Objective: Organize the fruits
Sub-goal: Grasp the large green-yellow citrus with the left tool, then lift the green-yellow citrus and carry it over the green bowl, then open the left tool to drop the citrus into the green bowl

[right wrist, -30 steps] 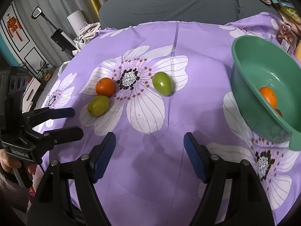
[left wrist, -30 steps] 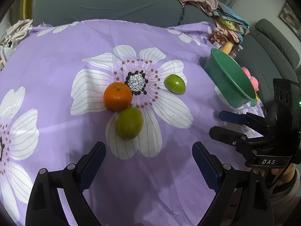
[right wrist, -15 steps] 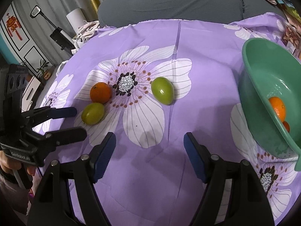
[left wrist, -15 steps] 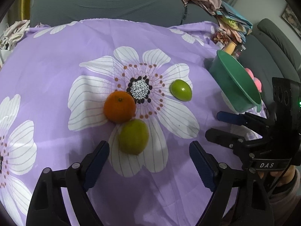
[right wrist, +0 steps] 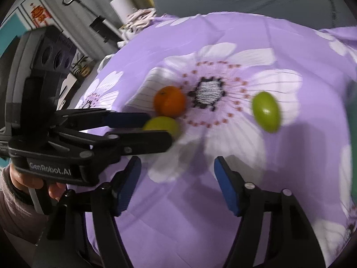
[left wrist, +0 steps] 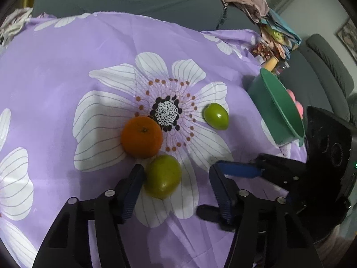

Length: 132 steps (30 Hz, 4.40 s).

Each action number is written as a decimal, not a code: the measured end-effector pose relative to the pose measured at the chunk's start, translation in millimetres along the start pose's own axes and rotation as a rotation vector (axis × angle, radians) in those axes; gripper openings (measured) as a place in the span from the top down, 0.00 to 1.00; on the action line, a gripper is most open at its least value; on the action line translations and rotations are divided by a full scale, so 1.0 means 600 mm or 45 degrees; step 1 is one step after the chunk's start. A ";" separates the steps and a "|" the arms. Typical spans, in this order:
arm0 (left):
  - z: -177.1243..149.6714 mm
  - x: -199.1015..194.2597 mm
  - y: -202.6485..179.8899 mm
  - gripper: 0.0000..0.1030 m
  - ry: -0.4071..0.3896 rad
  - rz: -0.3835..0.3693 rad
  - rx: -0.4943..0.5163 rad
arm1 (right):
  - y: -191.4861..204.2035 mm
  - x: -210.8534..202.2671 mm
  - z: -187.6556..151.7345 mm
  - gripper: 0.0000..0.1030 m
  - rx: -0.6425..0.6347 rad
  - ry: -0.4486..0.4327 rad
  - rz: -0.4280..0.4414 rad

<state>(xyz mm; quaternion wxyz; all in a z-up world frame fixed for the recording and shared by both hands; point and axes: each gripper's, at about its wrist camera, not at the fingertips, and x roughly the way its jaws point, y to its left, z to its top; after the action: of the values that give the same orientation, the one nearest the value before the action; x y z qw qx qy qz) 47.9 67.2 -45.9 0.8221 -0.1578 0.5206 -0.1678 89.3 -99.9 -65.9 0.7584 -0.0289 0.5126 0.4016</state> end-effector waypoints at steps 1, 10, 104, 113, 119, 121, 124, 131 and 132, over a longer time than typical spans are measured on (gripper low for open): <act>0.000 0.001 0.005 0.43 0.005 -0.015 -0.013 | 0.004 0.010 0.006 0.41 -0.002 0.009 0.016; 0.000 0.003 0.023 0.60 0.005 -0.041 -0.048 | 0.018 0.057 0.036 0.56 0.025 0.063 0.113; 0.099 0.049 -0.402 0.63 -0.029 -0.045 0.615 | -0.164 -0.292 -0.082 0.57 0.214 -0.599 -0.146; 0.119 0.078 -0.418 0.63 -0.005 -0.075 0.615 | -0.201 -0.295 -0.074 0.57 0.254 -0.606 -0.166; 0.124 0.095 -0.426 0.63 0.016 -0.095 0.620 | -0.223 -0.298 -0.076 0.57 0.280 -0.603 -0.175; 0.126 0.101 -0.428 0.63 0.025 -0.098 0.620 | -0.227 -0.297 -0.077 0.57 0.289 -0.601 -0.174; 0.128 0.108 -0.429 0.63 0.035 -0.104 0.618 | -0.234 -0.296 -0.077 0.57 0.299 -0.596 -0.180; 0.131 0.122 -0.427 0.63 0.064 -0.120 0.594 | -0.244 -0.294 -0.079 0.57 0.317 -0.580 -0.183; 0.131 0.123 -0.427 0.63 0.066 -0.118 0.592 | -0.245 -0.292 -0.080 0.57 0.319 -0.576 -0.184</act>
<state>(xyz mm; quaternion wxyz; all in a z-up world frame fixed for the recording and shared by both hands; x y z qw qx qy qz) 120.2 -187.9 37.9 0.8140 0.0165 0.4811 -0.3249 120.6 -322.7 -2.1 0.8780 0.1192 0.3725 0.2762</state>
